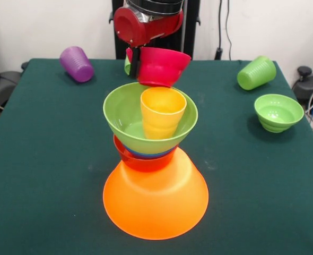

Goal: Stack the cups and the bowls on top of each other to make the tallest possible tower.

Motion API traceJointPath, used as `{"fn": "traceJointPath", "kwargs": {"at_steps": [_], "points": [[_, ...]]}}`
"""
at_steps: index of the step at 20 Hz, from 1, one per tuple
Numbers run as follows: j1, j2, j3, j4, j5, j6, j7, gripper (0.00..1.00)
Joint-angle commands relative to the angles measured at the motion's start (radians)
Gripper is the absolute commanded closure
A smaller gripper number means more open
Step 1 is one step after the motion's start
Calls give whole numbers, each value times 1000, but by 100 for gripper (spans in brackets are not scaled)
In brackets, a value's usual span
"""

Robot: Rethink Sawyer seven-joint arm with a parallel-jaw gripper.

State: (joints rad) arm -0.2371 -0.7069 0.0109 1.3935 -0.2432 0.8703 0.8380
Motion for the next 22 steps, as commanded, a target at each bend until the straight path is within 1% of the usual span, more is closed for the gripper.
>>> {"fn": "traceJointPath", "kwargs": {"at_steps": [1,5,10,15,16,17,18,19,20,22], "points": [[-18,39,44,-101,-66,375,-86,100],[-27,29,55,-118,-76,415,-106,100],[-40,-14,71,-132,-93,512,-139,100],[-48,-36,81,-126,-109,537,-144,100],[-51,-36,86,-121,-105,532,-140,100],[-61,-37,101,-108,-74,502,-120,100],[-80,-41,130,-78,-12,425,-86,100],[-94,-45,148,-56,27,371,-64,100],[-98,-38,159,-51,46,338,-41,100],[-93,-17,171,-56,56,281,-1,100]]}}
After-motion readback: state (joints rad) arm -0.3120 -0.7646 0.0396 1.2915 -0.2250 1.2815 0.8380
